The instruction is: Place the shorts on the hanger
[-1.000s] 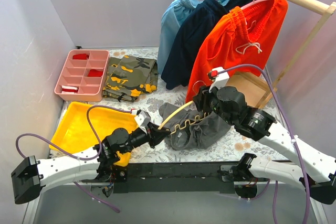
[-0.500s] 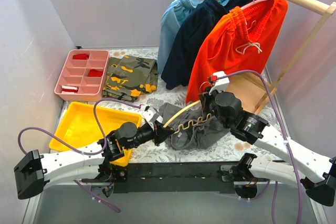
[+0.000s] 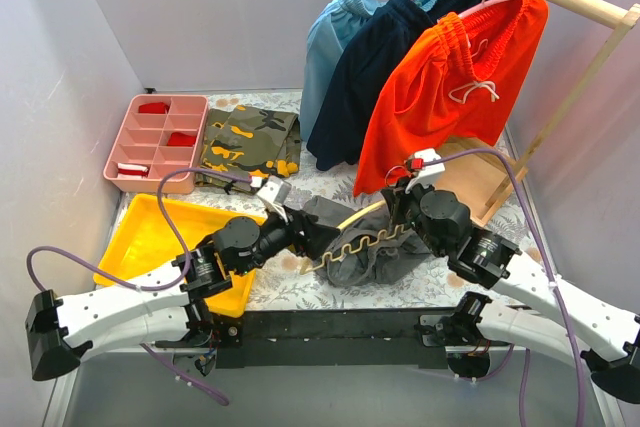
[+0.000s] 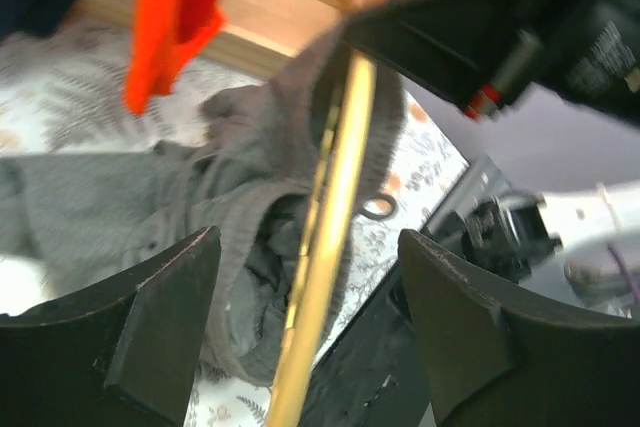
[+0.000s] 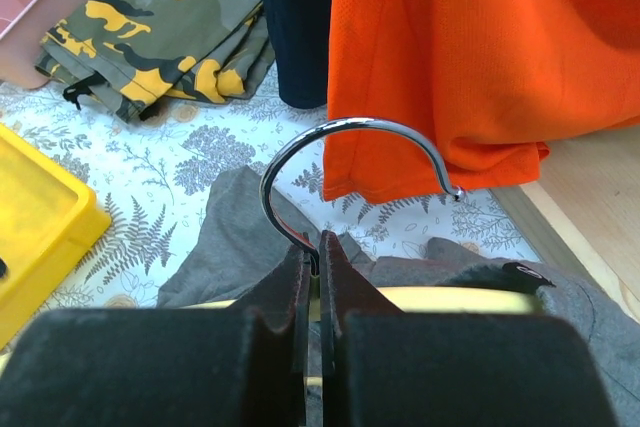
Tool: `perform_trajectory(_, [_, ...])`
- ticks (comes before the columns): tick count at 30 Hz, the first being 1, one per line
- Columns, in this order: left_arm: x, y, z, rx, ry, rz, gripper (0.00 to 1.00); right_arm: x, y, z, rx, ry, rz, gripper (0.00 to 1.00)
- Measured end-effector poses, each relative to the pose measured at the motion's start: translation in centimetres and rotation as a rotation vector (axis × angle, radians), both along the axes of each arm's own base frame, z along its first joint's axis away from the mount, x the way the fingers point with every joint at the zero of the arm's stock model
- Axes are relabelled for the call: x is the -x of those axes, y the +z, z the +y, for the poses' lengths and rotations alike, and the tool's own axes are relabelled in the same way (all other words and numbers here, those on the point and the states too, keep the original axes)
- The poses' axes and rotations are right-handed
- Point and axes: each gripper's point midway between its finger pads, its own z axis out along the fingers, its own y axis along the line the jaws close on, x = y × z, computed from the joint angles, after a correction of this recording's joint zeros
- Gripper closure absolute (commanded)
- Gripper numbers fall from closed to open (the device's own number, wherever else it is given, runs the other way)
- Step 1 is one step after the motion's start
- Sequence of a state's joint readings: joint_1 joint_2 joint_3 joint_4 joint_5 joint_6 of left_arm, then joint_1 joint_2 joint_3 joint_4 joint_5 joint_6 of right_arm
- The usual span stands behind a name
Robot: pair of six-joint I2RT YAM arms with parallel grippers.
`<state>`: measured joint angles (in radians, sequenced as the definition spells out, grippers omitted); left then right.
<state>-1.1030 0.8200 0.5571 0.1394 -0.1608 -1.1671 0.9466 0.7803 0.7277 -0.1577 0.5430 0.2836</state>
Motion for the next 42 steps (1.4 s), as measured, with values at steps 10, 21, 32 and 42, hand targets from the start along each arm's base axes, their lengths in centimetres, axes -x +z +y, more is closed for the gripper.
perform_trajectory(10, [-0.7, -4.1, 4.6, -0.082, 0.245, 0.342, 0.46, 1.1, -0.6, -1.3, -0.034, 0.004, -0.024, 0.99])
perform_trajectory(21, [3.4, -13.8, 2.3, -0.315, 0.062, 0.583, 0.41, 1.4, -0.2, -1.8, -0.056, 0.005, -0.04, 0.99])
perform_trajectory(32, [3.0, -14.7, -0.3, -0.25, 0.027, 0.608, 0.5, 1.5, 0.2, -2.1, -0.082, -0.003, -0.061, 0.99])
perform_trajectory(42, [1.8, -16.4, -0.5, -0.191, 0.123, 0.619, 0.61, 1.4, 0.4, -2.6, -0.114, -0.026, -0.094, 0.99])
